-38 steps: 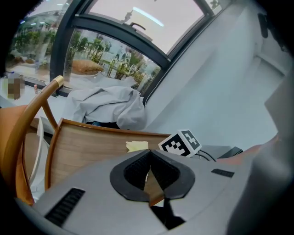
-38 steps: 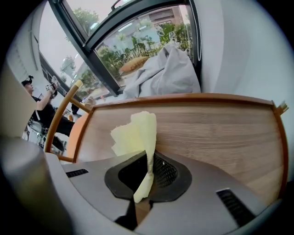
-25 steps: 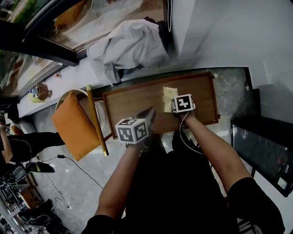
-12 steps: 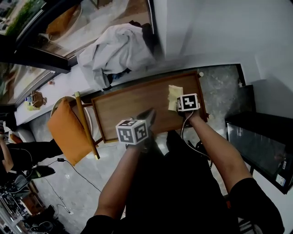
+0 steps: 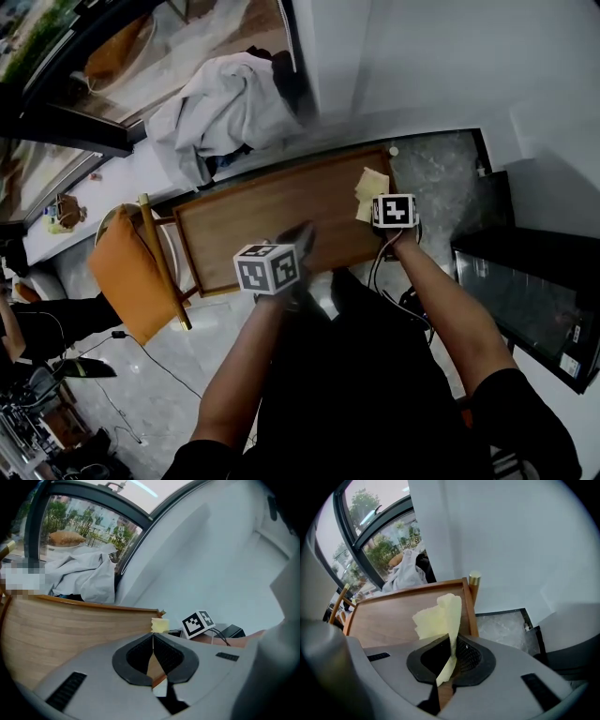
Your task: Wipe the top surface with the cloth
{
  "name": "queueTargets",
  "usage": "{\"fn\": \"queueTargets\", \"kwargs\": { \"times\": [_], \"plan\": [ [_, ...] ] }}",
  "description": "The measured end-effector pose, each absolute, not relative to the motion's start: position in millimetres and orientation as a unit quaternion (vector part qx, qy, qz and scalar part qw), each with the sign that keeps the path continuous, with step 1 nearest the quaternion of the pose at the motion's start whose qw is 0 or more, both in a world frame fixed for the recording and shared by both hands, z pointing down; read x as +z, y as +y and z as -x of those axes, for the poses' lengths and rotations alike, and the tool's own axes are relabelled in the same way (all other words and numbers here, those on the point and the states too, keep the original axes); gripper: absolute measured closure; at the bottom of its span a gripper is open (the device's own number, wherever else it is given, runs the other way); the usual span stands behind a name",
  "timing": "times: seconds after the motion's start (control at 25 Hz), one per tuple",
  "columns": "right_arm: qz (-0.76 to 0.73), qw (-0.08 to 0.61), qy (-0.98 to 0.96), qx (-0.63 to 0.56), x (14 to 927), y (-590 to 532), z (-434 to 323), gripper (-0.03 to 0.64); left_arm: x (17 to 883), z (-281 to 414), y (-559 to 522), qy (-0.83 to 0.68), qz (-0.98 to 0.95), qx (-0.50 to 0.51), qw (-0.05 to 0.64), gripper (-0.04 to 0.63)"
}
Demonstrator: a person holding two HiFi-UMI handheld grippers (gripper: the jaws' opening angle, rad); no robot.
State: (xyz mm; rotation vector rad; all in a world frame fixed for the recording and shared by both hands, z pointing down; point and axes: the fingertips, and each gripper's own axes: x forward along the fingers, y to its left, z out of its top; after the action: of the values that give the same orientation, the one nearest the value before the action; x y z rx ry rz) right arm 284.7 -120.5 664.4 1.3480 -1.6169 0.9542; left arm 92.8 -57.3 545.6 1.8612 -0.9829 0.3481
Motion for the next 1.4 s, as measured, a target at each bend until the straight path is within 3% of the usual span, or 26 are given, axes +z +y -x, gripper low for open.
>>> {"fn": "queueTargets", "kwargs": {
  "times": [0.28, 0.44, 0.64, 1.08, 1.4],
  "plan": [
    [-0.574, 0.404, -0.614, 0.361, 646.5, -122.5, -311.2, 0.584, 541.9, -89.6, -57.8, -0.403, -0.765, 0.137, 0.483, 0.583],
    [-0.574, 0.356, -0.638, 0.369, 619.0, -122.3, -279.2, 0.583, 538.4, -69.5, -52.2, -0.411, -0.763, 0.133, 0.481, 0.583],
    [-0.515, 0.316, -0.708, 0.365, 587.5, -118.9, -174.4, 0.584, 535.5, -15.7, -40.4, -0.438, -0.751, 0.115, 0.481, 0.583],
    [-0.334, 0.323, -0.799, 0.383, 608.4, -36.1, 100.1, 0.584, 515.0, 163.3, 15.4, -0.504, -0.722, 0.118, 0.459, 0.583],
    [-0.237, 0.295, -0.824, 0.422, 613.2, 13.0, 230.8, 0.583, 518.1, 244.4, 57.7, -0.534, -0.700, 0.124, 0.457, 0.583]
  ]
}}
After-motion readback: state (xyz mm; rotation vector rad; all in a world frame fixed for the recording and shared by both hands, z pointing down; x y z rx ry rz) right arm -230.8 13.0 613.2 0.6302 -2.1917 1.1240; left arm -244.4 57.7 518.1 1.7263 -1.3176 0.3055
